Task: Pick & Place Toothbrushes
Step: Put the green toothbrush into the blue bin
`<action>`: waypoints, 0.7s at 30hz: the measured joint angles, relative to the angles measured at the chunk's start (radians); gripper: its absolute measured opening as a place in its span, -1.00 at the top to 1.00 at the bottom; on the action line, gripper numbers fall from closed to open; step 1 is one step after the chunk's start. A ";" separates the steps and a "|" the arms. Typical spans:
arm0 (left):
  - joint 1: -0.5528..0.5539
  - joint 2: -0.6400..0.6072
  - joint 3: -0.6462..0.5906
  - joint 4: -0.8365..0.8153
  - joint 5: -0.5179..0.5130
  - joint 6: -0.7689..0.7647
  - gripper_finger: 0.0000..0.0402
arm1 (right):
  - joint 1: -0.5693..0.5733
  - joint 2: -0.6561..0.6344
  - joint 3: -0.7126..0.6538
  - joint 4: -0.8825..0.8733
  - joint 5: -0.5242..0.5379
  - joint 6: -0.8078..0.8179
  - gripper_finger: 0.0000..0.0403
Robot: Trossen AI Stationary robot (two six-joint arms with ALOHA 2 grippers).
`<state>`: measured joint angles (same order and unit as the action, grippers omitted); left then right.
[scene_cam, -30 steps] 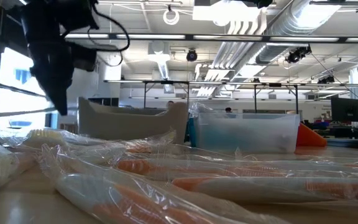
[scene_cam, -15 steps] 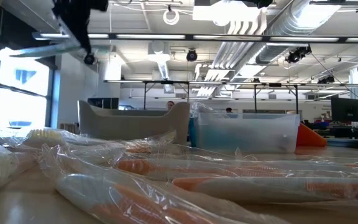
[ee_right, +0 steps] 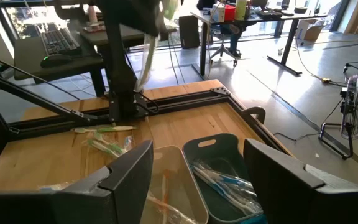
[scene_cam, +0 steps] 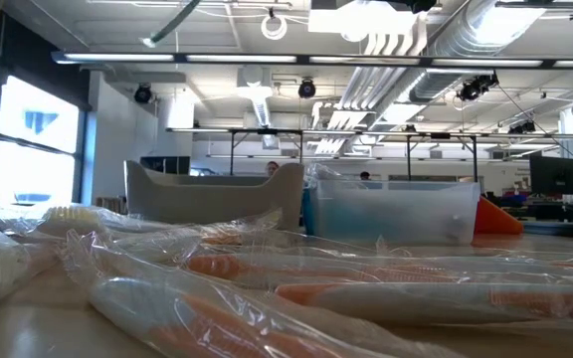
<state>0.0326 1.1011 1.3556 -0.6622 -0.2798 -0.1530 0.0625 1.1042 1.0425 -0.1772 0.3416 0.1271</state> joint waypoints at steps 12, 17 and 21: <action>0.000 0.055 0.001 0.387 0.049 0.156 0.94 | 0.000 0.020 0.000 0.136 -0.032 0.000 -0.21; 0.000 0.112 0.002 0.523 0.106 0.176 0.94 | 0.000 0.093 0.001 0.287 -0.091 -0.002 -0.21; 0.000 0.148 0.002 0.574 0.154 0.175 0.94 | 0.000 0.166 0.000 0.372 -0.098 -0.026 -0.21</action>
<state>0.0330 1.2492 1.3571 -0.0880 -0.1260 0.0223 0.0628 1.2704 1.0424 0.1947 0.2437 0.1008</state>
